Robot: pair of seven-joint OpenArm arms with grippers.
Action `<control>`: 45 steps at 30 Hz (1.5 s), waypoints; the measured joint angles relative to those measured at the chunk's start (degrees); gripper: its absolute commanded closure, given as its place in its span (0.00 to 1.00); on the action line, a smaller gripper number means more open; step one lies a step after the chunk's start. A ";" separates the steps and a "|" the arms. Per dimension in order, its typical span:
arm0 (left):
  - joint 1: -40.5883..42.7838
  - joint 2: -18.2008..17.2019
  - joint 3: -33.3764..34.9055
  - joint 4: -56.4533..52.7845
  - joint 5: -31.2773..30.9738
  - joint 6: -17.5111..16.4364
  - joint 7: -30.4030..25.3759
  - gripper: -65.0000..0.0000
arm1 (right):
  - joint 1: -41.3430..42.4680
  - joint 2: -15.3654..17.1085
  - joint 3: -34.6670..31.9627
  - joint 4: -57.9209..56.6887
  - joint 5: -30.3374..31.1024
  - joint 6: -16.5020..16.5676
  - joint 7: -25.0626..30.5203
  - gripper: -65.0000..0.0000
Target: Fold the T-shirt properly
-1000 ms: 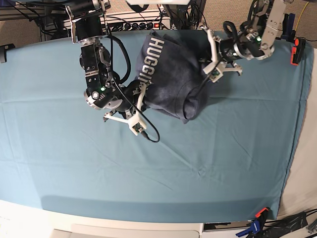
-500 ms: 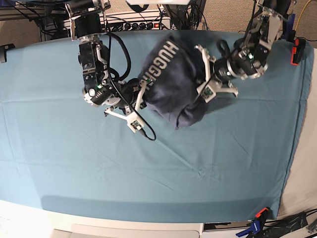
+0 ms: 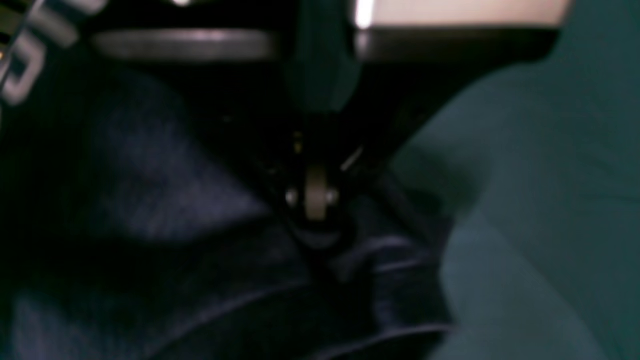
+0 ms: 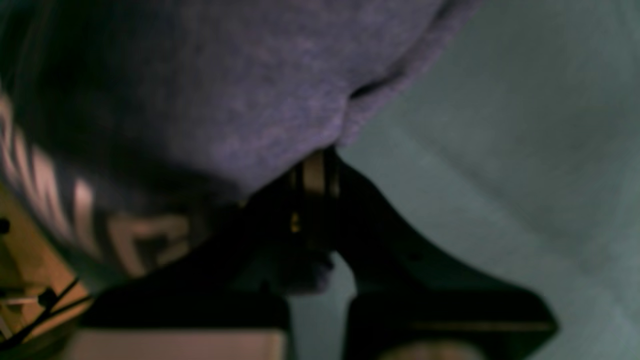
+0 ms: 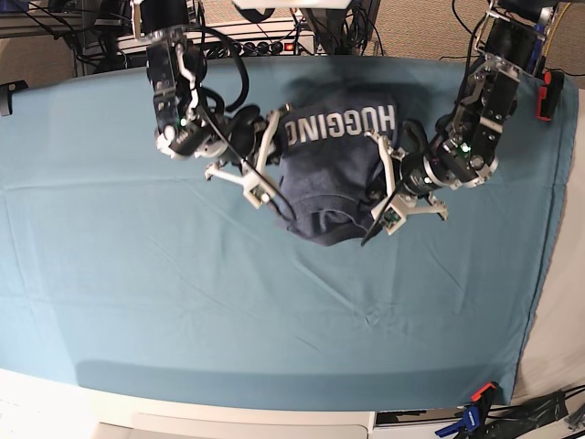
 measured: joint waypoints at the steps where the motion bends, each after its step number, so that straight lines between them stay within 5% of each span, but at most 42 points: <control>1: -0.35 0.02 0.00 0.00 0.00 0.00 -0.04 1.00 | -0.94 0.02 -0.02 0.92 -0.07 -0.04 -0.15 1.00; 11: -0.76 -0.17 0.02 0.00 0.17 -0.02 0.52 1.00 | -3.65 0.02 1.33 9.70 -8.68 0.44 -0.79 1.00; 18: -0.66 -0.28 -7.67 -0.07 3.54 0.85 2.12 1.00 | -3.39 -0.13 12.28 9.81 -10.86 -0.87 -0.81 1.00; 25: -0.28 -0.15 -20.48 2.73 -14.86 -3.15 11.26 1.00 | -3.41 -0.13 18.88 13.70 4.50 -0.24 -2.23 1.00; 28: 1.62 -0.13 -24.65 6.16 -16.85 -4.13 12.76 1.00 | -4.39 -0.39 18.73 17.16 7.23 1.09 -1.99 1.00; 34: 11.76 -3.21 -32.37 17.03 -16.85 -4.13 13.25 1.00 | -12.26 -0.31 18.84 26.84 5.09 1.27 -2.38 1.00; 40: 28.04 -4.74 -43.80 28.94 -17.20 -4.24 13.62 1.00 | -24.44 3.32 19.82 32.13 -5.05 1.55 -1.70 1.00; 45: 43.39 -4.42 -51.80 32.57 -19.32 -4.26 15.89 1.00 | -37.20 7.98 30.47 32.00 -6.36 1.07 -2.38 1.00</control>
